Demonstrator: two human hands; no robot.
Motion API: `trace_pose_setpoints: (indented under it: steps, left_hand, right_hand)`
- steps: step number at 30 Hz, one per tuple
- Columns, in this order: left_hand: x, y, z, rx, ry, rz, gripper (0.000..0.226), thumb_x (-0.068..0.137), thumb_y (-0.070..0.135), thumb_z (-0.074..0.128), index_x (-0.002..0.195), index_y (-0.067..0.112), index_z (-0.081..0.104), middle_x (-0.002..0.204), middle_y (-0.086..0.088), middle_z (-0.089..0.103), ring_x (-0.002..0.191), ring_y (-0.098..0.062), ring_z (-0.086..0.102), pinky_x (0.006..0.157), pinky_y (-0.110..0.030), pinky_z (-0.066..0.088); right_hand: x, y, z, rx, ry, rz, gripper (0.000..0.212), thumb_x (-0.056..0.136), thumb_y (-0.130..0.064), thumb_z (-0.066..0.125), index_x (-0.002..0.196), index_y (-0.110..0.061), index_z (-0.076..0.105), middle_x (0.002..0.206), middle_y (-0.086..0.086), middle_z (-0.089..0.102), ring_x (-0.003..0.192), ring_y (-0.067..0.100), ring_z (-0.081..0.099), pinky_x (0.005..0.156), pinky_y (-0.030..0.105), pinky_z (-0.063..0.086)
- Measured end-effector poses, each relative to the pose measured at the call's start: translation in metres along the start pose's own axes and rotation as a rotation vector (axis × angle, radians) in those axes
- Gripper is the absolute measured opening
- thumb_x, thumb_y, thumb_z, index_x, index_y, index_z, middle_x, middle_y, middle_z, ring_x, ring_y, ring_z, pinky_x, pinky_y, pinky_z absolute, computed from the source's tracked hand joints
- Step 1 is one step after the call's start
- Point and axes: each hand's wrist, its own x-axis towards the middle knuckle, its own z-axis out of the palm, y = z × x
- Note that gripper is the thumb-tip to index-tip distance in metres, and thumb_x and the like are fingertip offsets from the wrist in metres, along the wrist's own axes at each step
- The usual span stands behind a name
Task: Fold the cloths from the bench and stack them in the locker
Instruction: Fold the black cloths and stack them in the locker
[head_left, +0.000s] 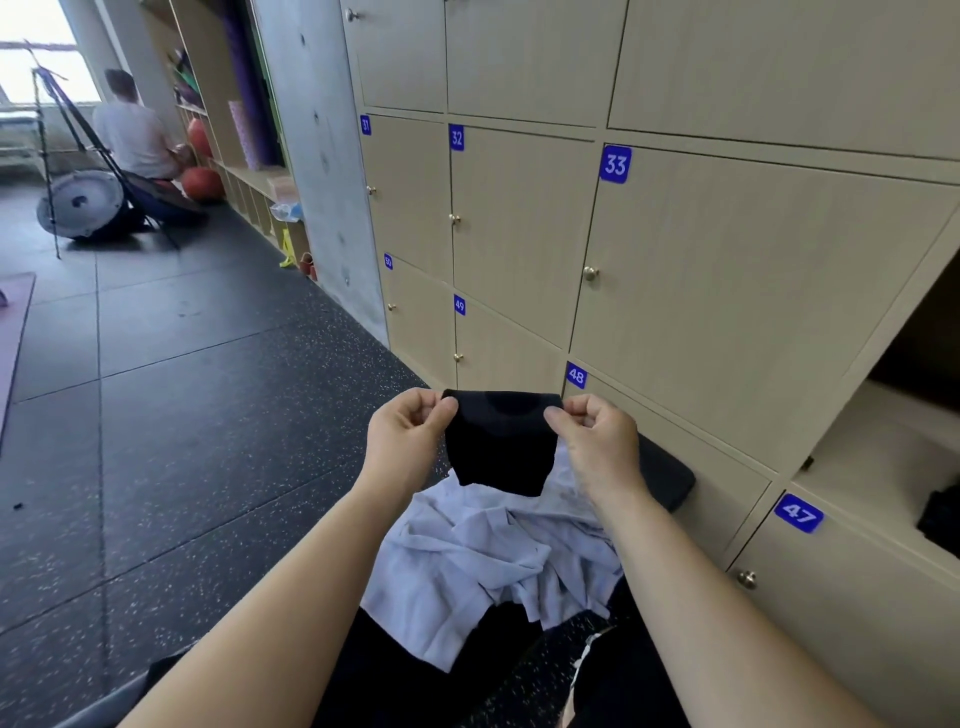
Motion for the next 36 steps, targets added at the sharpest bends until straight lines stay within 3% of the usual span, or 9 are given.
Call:
trace_pose_setpoints:
  steps: [4,9,13,18,22,27,30,33,36]
  left_hand:
    - [0.000,0.006,-0.004,0.007,-0.115,-0.018,0.014,0.093,0.016,0.064,0.092,0.004,0.070,0.082,-0.012,0.058,0.079,-0.022,0.046,0.074,-0.037,0.037]
    - [0.001,0.014,-0.008,0.019,-0.089,-0.006,0.033,0.089,0.029,0.066,0.089,-0.003,0.064,0.079,-0.009,0.053,0.074,-0.022,0.038,0.067,-0.035,0.030]
    - [0.002,0.022,-0.006,-0.007,-0.037,-0.011,0.037,0.093,0.032,0.064,0.090,-0.005,0.066,0.076,-0.013,0.053,0.061,-0.017,0.038,0.059,-0.030,0.032]
    - [0.007,0.032,-0.001,-0.112,0.000,-0.004,0.045,0.092,0.034,0.065,0.086,-0.010,0.059,0.075,-0.010,0.056,0.071,-0.020,0.045,0.067,-0.030,0.038]
    - [0.013,0.041,-0.002,-0.136,0.017,-0.021,0.035,0.093,0.039,0.063,0.073,0.010,0.060,0.072,-0.005,0.059,0.070,-0.018,0.052,0.071,-0.035,0.045]
    - [0.015,0.043,-0.001,-0.138,-0.028,-0.052,0.037,0.096,0.044,0.055,0.091,0.008,0.063,0.085,-0.007,0.068,0.076,-0.017,0.062,0.072,-0.034,0.049]
    - [0.009,0.038,0.001,-0.133,-0.146,-0.041,0.020,0.097,0.026,0.058,0.112,0.014,0.056,0.101,-0.007,0.071,0.084,-0.014,0.071,0.069,-0.027,0.056]
    - [0.007,0.033,-0.001,-0.160,-0.197,-0.020,0.033,0.096,0.004,0.057,0.124,0.019,0.049,0.108,-0.012,0.068,0.090,-0.019,0.071,0.068,-0.029,0.058]
    - [0.007,0.036,0.001,-0.199,-0.213,-0.029,0.039,0.097,0.011,0.057,0.131,0.027,0.048,0.112,-0.008,0.069,0.100,-0.022,0.070,0.076,-0.035,0.059]
  right_hand:
    - [0.003,-0.006,0.000,0.041,-0.006,-0.013,0.008,0.084,-0.015,0.071,0.078,-0.015,0.065,0.075,0.001,0.069,0.073,0.015,0.063,0.072,0.029,0.052]
    - [0.006,-0.011,0.000,-0.006,-0.006,-0.045,0.011,0.079,-0.028,0.073,0.074,-0.019,0.067,0.067,-0.006,0.064,0.069,0.016,0.060,0.073,0.038,0.053]
    - [0.006,-0.023,0.001,0.097,-0.041,-0.013,0.010,0.079,-0.024,0.074,0.079,-0.015,0.069,0.078,-0.002,0.069,0.075,0.015,0.065,0.073,0.028,0.055]
    - [0.009,-0.041,0.002,0.220,-0.066,0.006,0.010,0.083,-0.008,0.072,0.075,-0.008,0.065,0.073,0.005,0.065,0.068,0.012,0.059,0.058,0.011,0.048]
    - [0.012,-0.052,0.004,0.230,-0.083,-0.017,0.016,0.082,-0.008,0.074,0.069,-0.012,0.064,0.067,-0.001,0.063,0.062,0.005,0.057,0.056,0.007,0.045]
    - [0.013,-0.059,0.014,0.228,-0.052,-0.050,0.020,0.080,-0.010,0.075,0.065,-0.016,0.063,0.063,-0.005,0.062,0.058,0.003,0.057,0.056,0.009,0.046]
    - [0.013,-0.061,0.018,0.254,-0.030,-0.049,0.020,0.081,-0.009,0.074,0.065,-0.016,0.063,0.061,-0.005,0.062,0.055,0.003,0.057,0.056,0.014,0.047]
    - [0.016,-0.060,0.017,0.254,-0.015,-0.051,0.019,0.082,-0.010,0.073,0.069,-0.016,0.062,0.059,-0.008,0.061,0.052,-0.001,0.056,0.056,0.013,0.047]
    - [0.017,-0.058,0.015,0.258,-0.020,-0.042,0.017,0.082,-0.007,0.073,0.071,-0.014,0.061,0.062,-0.006,0.060,0.054,0.000,0.056,0.059,0.014,0.046]
